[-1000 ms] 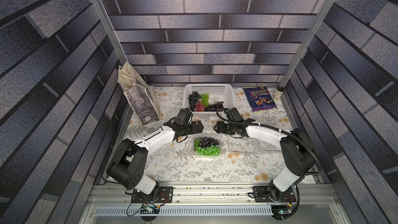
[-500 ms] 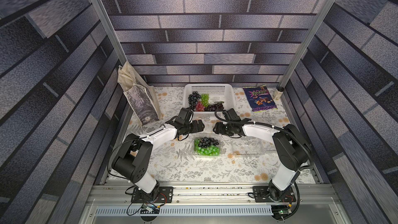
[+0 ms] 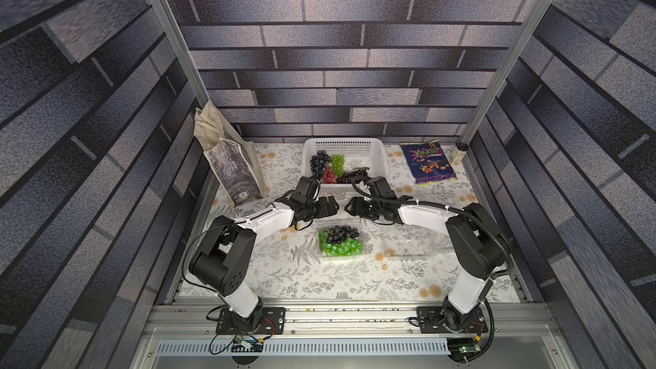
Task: Pack grapes into containers
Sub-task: Close the packing box at the center of the board.
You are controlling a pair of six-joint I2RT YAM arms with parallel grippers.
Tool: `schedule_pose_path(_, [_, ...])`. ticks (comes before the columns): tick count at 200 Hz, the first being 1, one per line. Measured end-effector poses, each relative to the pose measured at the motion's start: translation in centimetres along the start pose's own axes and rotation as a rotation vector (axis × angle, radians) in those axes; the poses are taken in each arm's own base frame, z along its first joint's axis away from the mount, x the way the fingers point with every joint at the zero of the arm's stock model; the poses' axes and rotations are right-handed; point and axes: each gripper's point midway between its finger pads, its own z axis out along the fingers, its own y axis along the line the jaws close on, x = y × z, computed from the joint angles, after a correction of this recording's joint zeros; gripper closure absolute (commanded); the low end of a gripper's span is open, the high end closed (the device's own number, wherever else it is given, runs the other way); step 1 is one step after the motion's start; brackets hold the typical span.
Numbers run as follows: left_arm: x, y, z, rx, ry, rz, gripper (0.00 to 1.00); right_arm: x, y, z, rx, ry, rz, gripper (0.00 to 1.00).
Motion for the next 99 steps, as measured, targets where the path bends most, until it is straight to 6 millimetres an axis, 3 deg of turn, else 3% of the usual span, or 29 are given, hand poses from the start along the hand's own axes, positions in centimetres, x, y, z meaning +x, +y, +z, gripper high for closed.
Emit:
schedule_pose_path(49, [-0.2, 0.1, -0.6, -0.002, -0.012, -0.003, 0.05, 0.3, 0.1, 0.2, -0.033, -0.009, 0.007, 0.35])
schedule_pose_path(99, [-2.1, 0.3, -5.4, 0.006, -0.117, -0.02, 0.04, 0.0, 0.5, 0.2, -0.056, -0.024, 0.01, 0.35])
